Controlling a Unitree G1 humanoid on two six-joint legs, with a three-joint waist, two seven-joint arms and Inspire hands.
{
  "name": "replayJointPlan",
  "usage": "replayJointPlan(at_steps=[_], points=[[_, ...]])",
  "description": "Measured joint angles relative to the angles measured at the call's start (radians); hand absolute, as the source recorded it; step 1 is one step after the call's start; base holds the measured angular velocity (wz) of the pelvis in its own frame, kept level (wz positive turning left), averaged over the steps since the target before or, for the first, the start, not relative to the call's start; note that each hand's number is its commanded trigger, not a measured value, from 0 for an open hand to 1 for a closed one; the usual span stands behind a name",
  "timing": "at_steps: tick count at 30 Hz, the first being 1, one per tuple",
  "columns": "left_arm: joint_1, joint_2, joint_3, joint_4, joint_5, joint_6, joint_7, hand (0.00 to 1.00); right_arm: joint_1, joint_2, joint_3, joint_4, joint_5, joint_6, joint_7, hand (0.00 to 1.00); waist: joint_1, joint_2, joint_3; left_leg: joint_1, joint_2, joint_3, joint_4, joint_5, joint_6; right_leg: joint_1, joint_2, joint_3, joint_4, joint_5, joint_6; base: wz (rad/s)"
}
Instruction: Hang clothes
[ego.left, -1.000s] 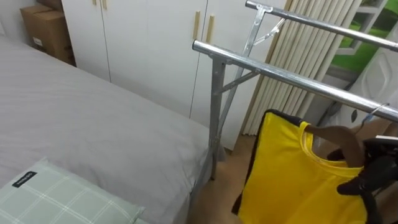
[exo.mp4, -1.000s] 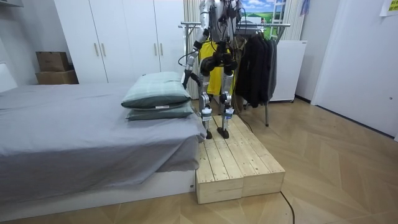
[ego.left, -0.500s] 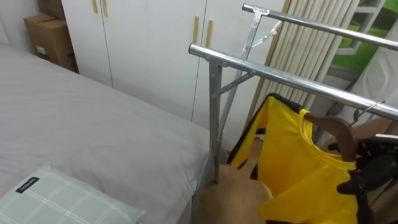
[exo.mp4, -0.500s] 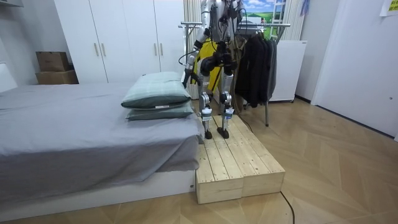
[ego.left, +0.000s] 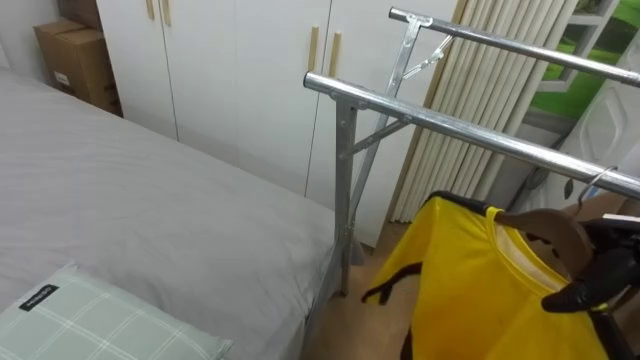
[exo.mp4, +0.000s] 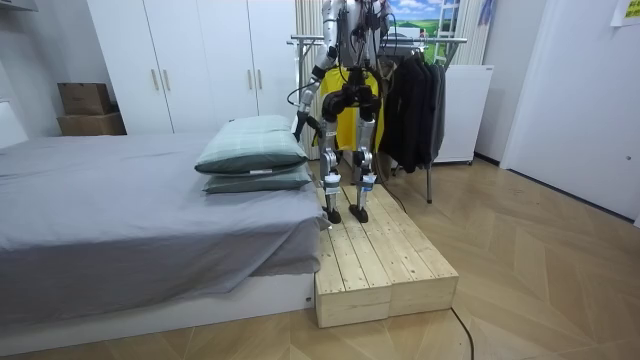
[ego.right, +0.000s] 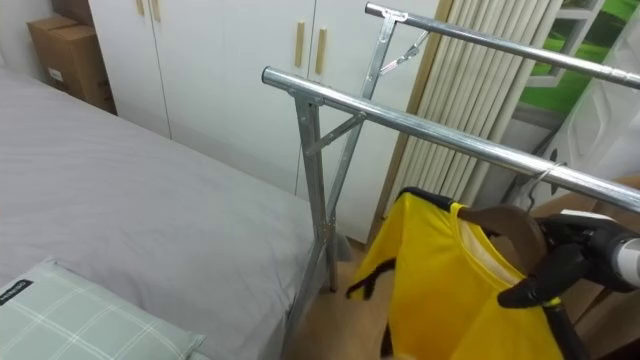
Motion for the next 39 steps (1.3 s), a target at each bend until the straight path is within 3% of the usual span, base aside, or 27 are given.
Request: replayJointPlan(at_steps=[3, 8, 13, 17, 22, 25, 32, 34, 39], points=[[0.000, -0.004, 0.000, 0.001, -0.001, 0.000, 0.000, 0.00, 0.000, 0.000, -0.003, -0.037, -0.016, 0.000, -0.011, 0.00, -0.019, 0.006, -0.0011, -0.014, 0.001, -0.001, 0.003, 0.000, 0.000, -0.011, 0.000, -0.003, 0.002, 0.000, 0.000, 0.01], [-0.001, -0.005, 0.001, 0.001, 0.001, 0.000, 0.004, 0.00, 0.076, 0.000, -0.051, -0.156, -0.035, -0.015, -0.058, 0.00, -0.023, 0.011, -0.0019, -0.014, 0.002, 0.001, 0.007, 0.000, 0.000, -0.012, 0.000, -0.001, 0.006, 0.000, 0.000, 0.00], [-0.003, -0.014, 0.000, 0.001, 0.025, 0.000, 0.013, 0.00, 0.085, 0.000, -0.066, -0.217, -0.083, -0.030, -0.084, 0.00, -0.034, 0.028, -0.0039, -0.014, 0.005, 0.001, 0.007, 0.000, 0.000, -0.018, 0.000, 0.000, 0.024, 0.000, 0.000, -0.01], [-0.003, -0.015, 0.000, 0.000, 0.026, 0.000, 0.013, 0.00, 0.087, 0.003, -0.066, -0.265, -0.168, -0.033, -0.122, 0.00, -0.040, 0.030, -0.0046, -0.015, 0.014, 0.012, 0.006, 0.000, 0.000, -0.032, 0.002, 0.014, 0.033, -0.001, 0.002, -0.08], [-0.002, -0.029, 0.004, 0.001, 0.026, 0.001, 0.031, 0.00, 0.153, 0.006, -0.086, -0.419, -0.250, -0.032, -0.171, 0.00, -0.045, 0.030, -0.0049, -0.020, 0.017, 0.035, 0.006, 0.000, 0.000, -0.046, 0.004, 0.041, 0.035, -0.009, 0.030, -0.13], [-0.002, -0.045, 0.004, 0.006, 0.023, 0.002, 0.053, 0.00, 0.217, 0.029, -0.130, -0.514, -0.281, -0.032, -0.208, 0.00, -0.048, 0.030, -0.0053, -0.018, 0.022, 0.046, 0.005, 0.000, 0.000, -0.046, 0.003, 0.051, 0.032, -0.002, 0.038, -0.08], [-0.001, -0.063, 0.018, 0.021, 0.036, 0.008, 0.067, 0.00, 0.401, 0.131, -0.293, -0.745, -0.349, -0.036, -0.316, 0.00, -0.056, 0.040, -0.0046, -0.015, 0.029, 0.084, -0.001, -0.008, 0.012, -0.055, -0.001, 0.078, 0.033, 0.007, 0.053, -0.10], [-0.001, -0.075, 0.025, 0.021, 0.035, 0.008, 0.067, 0.00, 0.439, 0.137, -0.319, -0.783, -0.363, -0.047, -0.342, 0.00, -0.066, 0.050, -0.0039, -0.018, 0.030, 0.087, -0.002, -0.009, 0.014, -0.061, 0.000, 0.083, 0.033, 0.013, 0.060, -0.12], [0.001, -0.087, 0.029, 0.021, 0.036, 0.012, 0.067, 0.00, 0.518, 0.202, -0.353, -0.808, -0.357, -0.052, -0.414, 0.00, -0.091, 0.052, -0.0035, -0.010, 0.031, 0.094, -0.015, -0.010, 0.016, -0.064, -0.001, 0.093, 0.033, 0.019, 0.059, -0.06]])
